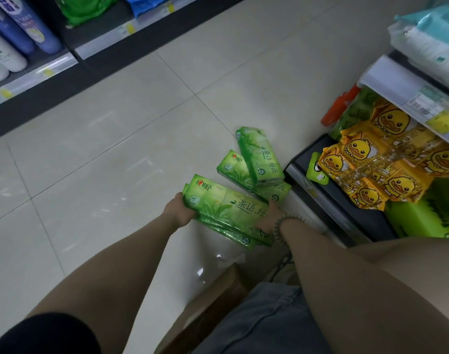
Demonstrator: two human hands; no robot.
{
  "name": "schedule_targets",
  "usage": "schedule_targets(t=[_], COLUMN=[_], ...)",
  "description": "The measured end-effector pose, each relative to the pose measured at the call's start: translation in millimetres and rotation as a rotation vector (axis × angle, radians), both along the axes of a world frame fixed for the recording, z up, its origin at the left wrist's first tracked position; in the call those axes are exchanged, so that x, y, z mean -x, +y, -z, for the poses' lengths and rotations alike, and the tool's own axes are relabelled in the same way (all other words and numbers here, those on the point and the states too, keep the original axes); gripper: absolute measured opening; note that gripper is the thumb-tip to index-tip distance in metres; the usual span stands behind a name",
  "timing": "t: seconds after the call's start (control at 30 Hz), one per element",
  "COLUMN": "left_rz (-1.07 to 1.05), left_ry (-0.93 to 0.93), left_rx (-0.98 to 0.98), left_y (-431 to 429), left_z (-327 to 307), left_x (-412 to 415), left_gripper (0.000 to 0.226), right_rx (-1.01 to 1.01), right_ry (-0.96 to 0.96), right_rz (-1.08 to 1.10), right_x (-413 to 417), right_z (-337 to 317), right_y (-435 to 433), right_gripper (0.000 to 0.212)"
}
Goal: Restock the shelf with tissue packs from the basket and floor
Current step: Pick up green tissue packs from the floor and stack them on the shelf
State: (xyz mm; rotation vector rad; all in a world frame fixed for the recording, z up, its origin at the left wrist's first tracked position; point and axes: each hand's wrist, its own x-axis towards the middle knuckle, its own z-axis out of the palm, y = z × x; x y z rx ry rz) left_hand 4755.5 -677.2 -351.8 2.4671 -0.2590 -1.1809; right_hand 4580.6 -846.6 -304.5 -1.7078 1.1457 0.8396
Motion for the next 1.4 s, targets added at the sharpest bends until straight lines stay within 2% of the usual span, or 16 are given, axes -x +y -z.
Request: schedule_targets(t=[0.07, 0.13, 0.2, 0.3, 0.47, 0.7, 0.87, 1.0, 1.17, 1.4], left_rz=[-0.075, -0.163, -0.248, -0.336, -0.448, -0.612, -0.730, -0.837, -0.846, -0.759], left_ry=[0.048, 0.089, 0.091, 0.032, -0.081, -0.196, -0.127, -0.101, -0.150, -0.207], left_rx=[0.025, 0.054, 0.081, 0.098, 0.192, 0.482, 0.736, 0.907, 1.054, 1.236], left_y=[-1.6, -5.9, -12.5, -22.6, -38.5, -51.5, -55.2, -59.6, -68.4, -95.9], left_z=[2.5, 1.5, -3.0, -10.4, -33.7, -76.4, -100.7, -125.1, -165.3, -227.5], left_x=[-1.7, -1.1, 3.5, 11.3, 16.7, 9.9, 10.8, 20.6, 19.0, 12.2], left_gripper=[0.060, 0.056, 0.053, 0.066, 0.068, 0.051, 0.050, 0.026, 0.014, 0.019], right_rx=[0.011, 0.037, 0.114, 0.216, 0.339, 0.485, 0.668, 0.814, 0.904, 1.027], right_ry=[-0.020, -0.060, -0.110, -0.175, -0.330, -0.512, -0.721, -0.875, -1.006, -1.192], right_rz=[-0.007, 0.035, 0.070, 0.128, 0.322, 0.350, 0.424, 0.485, 0.485, 0.491], right_x=[0.0, 1.0, 1.4, 1.0, -0.6, -16.0, -21.6, -22.2, -25.7, -11.5], right_z=[-2.3, -2.2, -4.6, -11.7, -23.6, -60.3, -95.8, -124.8, -167.7, -231.5], right_y=[-1.5, -2.0, -3.3, -8.9, -17.3, -22.1, -23.2, -25.2, -30.8, -46.2], right_gripper=[0.070, 0.078, 0.073, 0.063, 0.055, 0.064, 0.057, 0.050, 0.046, 0.046])
